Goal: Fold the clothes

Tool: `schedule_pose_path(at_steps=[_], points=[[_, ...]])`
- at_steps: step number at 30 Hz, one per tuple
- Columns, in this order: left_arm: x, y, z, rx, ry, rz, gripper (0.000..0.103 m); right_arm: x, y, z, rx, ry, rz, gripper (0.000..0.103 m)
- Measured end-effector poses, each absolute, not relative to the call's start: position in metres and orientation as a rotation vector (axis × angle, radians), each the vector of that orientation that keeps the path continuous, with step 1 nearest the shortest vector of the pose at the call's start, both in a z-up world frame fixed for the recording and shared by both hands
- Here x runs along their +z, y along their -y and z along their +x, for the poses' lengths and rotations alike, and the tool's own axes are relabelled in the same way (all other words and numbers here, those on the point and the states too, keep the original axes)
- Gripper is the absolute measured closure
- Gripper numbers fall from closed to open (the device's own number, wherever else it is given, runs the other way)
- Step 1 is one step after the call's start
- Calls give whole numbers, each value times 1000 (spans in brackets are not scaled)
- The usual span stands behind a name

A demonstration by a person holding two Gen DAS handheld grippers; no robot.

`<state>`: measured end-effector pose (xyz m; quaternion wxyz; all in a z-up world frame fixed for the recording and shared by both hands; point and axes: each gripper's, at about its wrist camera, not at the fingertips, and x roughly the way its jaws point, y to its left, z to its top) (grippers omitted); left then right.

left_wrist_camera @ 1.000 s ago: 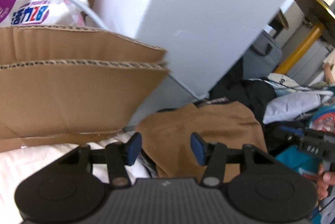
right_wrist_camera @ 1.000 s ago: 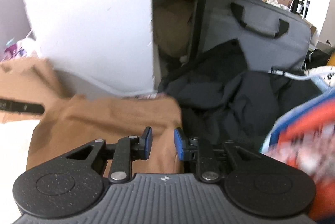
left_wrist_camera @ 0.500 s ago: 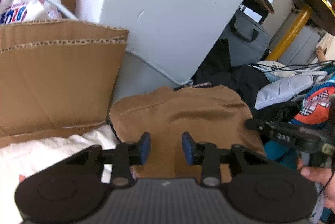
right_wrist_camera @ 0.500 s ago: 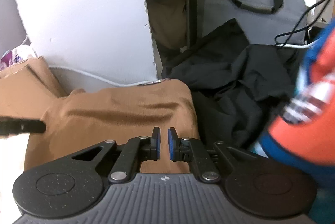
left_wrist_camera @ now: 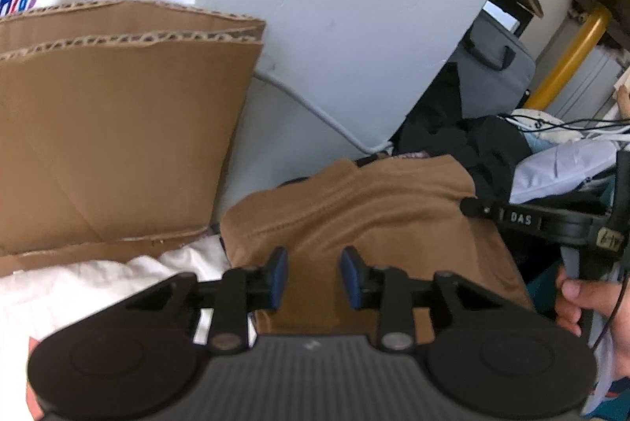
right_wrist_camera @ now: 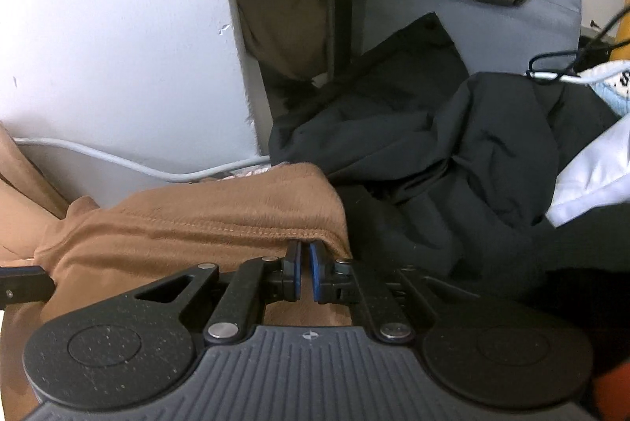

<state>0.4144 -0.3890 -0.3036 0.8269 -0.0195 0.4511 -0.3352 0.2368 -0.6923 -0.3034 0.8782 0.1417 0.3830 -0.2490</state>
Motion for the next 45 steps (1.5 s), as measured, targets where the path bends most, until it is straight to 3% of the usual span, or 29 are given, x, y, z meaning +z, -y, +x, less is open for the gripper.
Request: schedule_pose_path(at_steps=[13, 28, 31, 33, 45], points=[[-284, 372, 383, -670, -888, -76, 71, -285, 653, 193, -421, -658, 263, 91], [-276, 347, 333, -656, -856, -127, 71, -308, 621, 118, -450, -657, 217, 90], [-272, 345, 325, -654, -851, -116, 63, -310, 616, 106, -465, -659, 183, 90], [-271, 342, 320, -650, -847, -125, 50, -314, 614, 100, -472, -662, 186, 90], [-300, 334, 311, -617, -926, -137, 49, -325, 619, 109, -516, -676, 152, 89]])
